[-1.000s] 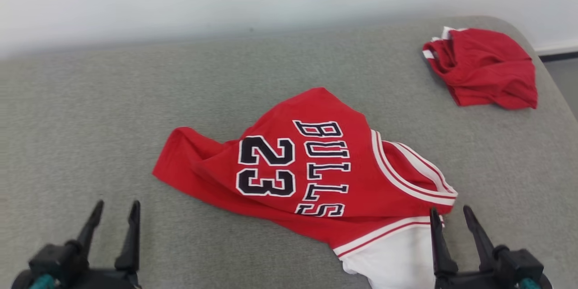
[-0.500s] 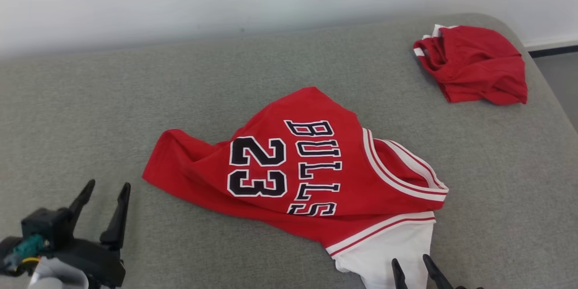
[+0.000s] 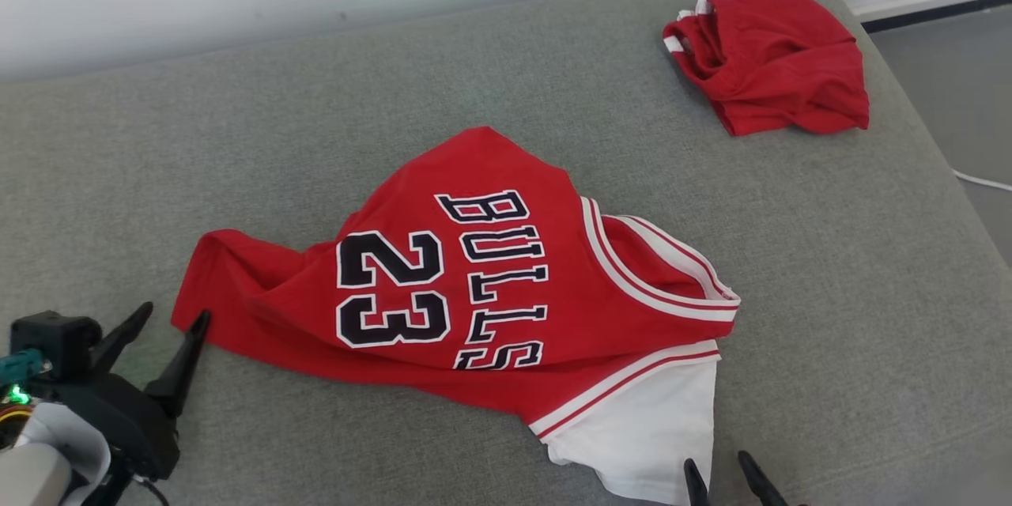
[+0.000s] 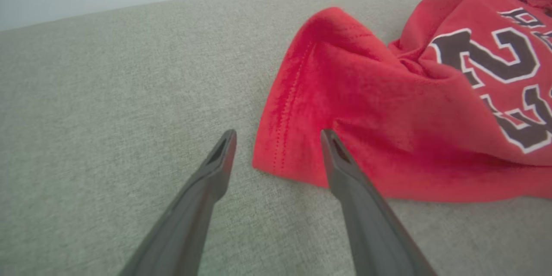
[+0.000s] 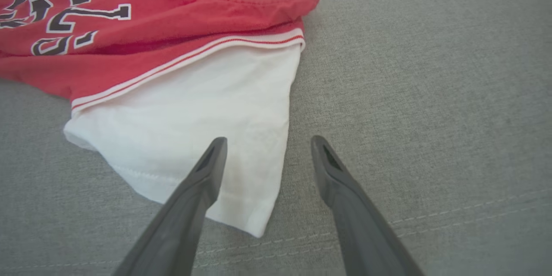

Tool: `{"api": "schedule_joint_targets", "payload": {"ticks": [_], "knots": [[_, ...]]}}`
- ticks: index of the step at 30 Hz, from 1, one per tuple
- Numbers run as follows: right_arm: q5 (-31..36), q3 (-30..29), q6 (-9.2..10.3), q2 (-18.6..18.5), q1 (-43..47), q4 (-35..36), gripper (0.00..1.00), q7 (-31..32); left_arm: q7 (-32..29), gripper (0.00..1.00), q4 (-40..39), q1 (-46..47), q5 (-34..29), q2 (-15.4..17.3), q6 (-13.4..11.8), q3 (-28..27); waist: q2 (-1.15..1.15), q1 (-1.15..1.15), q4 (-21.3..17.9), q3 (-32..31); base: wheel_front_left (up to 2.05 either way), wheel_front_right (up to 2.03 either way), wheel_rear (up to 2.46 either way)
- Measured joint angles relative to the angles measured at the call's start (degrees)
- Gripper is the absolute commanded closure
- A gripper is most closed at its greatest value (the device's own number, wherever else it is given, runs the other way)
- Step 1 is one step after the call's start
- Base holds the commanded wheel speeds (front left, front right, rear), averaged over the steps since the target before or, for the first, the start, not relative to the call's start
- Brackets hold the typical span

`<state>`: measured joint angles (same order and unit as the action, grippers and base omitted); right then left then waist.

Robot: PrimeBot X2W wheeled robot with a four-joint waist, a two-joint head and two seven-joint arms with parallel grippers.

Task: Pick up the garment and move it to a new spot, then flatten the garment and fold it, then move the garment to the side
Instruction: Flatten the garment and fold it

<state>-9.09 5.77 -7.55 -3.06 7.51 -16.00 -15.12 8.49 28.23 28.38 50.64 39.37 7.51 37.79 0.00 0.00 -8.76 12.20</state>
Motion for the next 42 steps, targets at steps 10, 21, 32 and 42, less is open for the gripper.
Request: {"api": "schedule_joint_targets", "payload": {"ticks": [10, 21, 32, 42], "knots": [[-2.09, 4.53, 0.00, 0.09, -3.36, -8.28, 0.00, -0.02, -0.02, 0.00, 6.21, 3.83, 8.47, 2.71, 0.00, 6.25, 0.00, 0.00, -2.41, 1.94, 0.00, 0.00, 0.00], [-6.00, 9.15, 0.01, -0.07, -7.10, -13.11, 1.00, -0.22, -1.21, 1.00, 9.14, 5.74, 16.46, 2.55, -0.02, 12.18, 0.00, 0.00, -3.25, 1.32, 0.00, 0.00, 0.00], [-7.03, 9.45, 0.01, -1.48, -4.08, -4.20, 1.00, 0.00, 5.15, 1.00, 5.61, 3.82, 17.53, 5.22, 0.00, 15.02, 0.00, 0.00, -2.10, -1.11, 0.00, 0.00, 0.00], [-8.39, 7.78, 0.01, -5.45, -6.99, 9.03, 1.00, 0.00, 6.39, 1.00, -3.87, 4.39, 18.16, 10.13, 0.01, 9.36, 0.00, 0.00, -0.28, -1.75, 0.00, 0.00, 0.00]]}}
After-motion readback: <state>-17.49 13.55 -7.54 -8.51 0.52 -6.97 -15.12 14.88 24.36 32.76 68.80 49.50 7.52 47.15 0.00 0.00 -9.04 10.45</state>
